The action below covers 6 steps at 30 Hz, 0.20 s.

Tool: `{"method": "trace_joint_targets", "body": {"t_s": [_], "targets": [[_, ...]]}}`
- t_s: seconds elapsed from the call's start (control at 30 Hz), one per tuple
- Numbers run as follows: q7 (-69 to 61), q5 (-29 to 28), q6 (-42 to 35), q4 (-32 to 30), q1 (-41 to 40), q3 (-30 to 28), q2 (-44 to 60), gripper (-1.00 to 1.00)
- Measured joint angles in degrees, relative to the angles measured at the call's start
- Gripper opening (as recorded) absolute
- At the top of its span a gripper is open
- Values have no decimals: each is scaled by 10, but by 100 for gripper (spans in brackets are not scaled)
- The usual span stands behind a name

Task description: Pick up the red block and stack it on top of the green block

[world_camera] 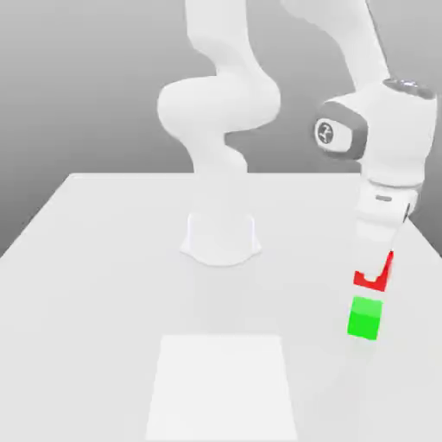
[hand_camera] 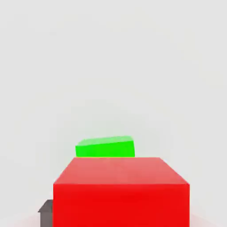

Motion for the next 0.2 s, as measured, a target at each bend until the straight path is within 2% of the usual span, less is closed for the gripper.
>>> {"method": "trace_joint_targets", "body": {"t_s": [0.07,0.1,0.2], "targets": [[26,-38,39,2,0,-9,42,-100],[39,-56,54,2,1,-13,59,100],[39,-56,54,2,1,-13,59,100]]}}
